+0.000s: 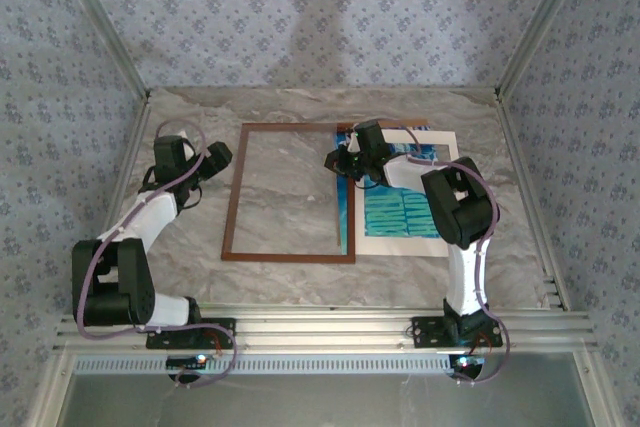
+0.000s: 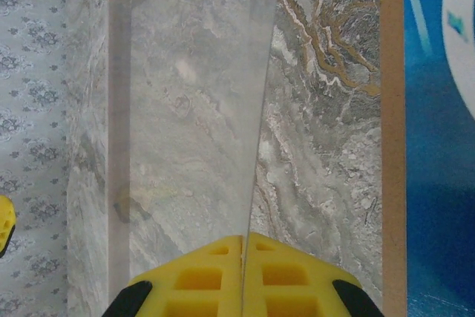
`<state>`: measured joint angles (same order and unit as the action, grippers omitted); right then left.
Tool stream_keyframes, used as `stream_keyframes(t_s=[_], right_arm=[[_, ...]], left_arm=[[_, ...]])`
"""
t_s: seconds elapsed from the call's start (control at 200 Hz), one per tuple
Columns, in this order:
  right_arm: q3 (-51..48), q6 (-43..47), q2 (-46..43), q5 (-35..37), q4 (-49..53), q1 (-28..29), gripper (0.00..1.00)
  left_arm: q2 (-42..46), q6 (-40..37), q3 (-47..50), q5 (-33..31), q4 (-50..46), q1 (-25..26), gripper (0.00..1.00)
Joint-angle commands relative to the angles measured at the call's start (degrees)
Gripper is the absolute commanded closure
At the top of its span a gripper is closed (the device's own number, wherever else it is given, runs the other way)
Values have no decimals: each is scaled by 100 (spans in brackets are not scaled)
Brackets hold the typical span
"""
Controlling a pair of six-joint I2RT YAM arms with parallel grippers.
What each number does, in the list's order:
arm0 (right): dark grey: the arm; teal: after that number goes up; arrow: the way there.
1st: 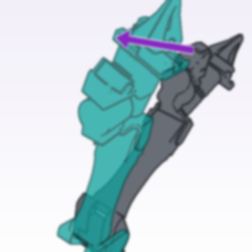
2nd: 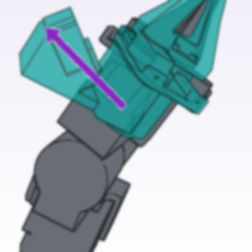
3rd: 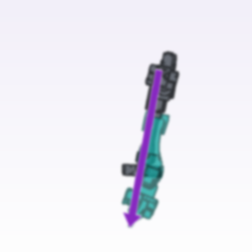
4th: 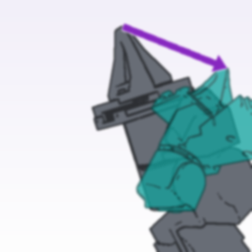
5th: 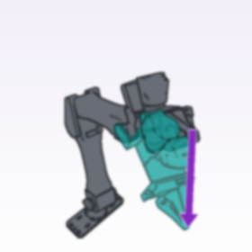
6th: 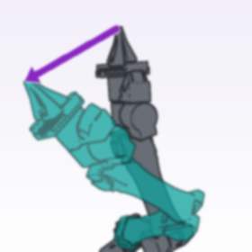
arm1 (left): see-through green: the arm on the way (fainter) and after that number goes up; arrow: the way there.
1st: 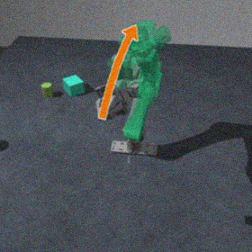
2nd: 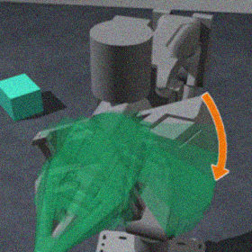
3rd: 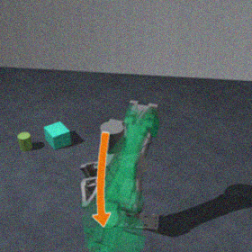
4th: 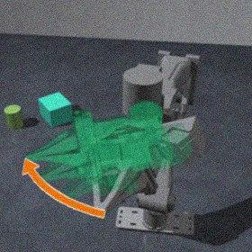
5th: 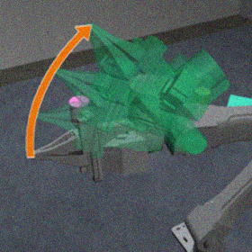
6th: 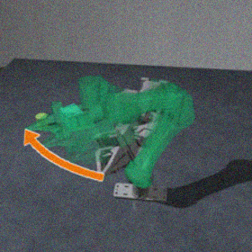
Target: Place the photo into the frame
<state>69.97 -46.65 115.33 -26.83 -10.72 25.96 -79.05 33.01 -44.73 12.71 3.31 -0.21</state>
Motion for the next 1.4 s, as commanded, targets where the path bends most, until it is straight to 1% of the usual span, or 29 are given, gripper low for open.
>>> stream_keyframes(t_s=[0.0, 0.755, 1.394], right_arm=[[-37, 51, 77, -234, 197, 4, 100], [-2, 196, 138, -299, 402, -77, 100], [34, 66, 253, -251, 559, -101, 100]], left_arm=[[-91, -87, -40, 118, 170, 48, 8], [-174, -102, -47, 108, 187, 65, 7], [-220, -146, -103, 100, 170, 79, 7]])
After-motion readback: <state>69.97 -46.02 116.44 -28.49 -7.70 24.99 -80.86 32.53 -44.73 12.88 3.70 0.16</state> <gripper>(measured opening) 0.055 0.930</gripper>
